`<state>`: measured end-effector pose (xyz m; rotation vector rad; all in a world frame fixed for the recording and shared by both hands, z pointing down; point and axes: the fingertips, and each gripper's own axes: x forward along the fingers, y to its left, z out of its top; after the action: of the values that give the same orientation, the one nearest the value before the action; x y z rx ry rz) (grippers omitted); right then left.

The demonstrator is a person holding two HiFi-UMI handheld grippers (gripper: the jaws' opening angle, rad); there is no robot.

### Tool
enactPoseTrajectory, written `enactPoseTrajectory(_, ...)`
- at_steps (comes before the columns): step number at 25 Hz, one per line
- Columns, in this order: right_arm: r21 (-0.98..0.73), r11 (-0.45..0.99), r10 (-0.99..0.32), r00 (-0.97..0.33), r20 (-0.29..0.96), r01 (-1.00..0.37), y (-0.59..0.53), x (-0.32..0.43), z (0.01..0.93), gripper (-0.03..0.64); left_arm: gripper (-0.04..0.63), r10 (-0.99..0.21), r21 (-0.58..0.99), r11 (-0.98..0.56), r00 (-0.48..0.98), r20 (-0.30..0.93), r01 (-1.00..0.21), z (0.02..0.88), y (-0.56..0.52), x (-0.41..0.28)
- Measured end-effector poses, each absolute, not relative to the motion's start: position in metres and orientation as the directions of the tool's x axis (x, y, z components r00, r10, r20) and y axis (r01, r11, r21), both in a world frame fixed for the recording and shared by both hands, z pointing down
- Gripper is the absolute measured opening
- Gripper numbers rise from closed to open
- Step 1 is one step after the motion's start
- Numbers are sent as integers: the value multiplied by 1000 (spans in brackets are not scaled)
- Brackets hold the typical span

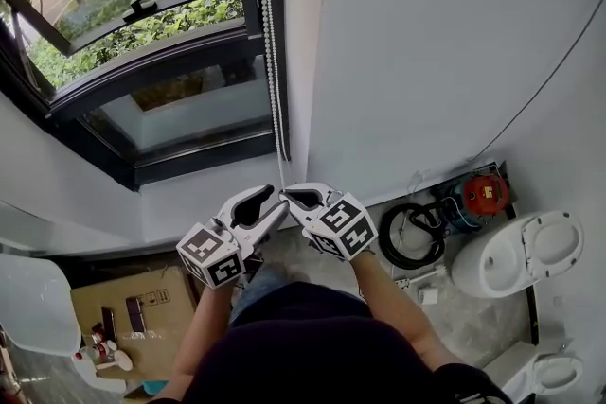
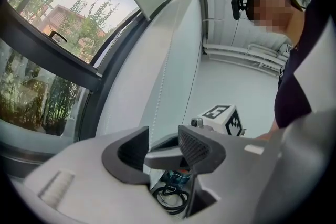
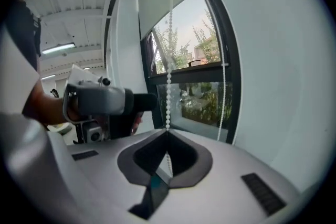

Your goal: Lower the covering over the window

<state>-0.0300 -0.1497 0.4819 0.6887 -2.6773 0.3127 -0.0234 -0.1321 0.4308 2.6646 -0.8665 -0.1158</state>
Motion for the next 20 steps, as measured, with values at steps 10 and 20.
enactPoseTrajectory(10,-210,852,-346,-817,461,-479,-124,-39,535,12,163,-574,323,-768,818,37,-553,431,-132,-21)
enactPoseTrajectory(20,-201,859,-339,-818,465,-470,-123,-43,535,12,163,-590,268,-775,807,19,-573,413,-142,-20)
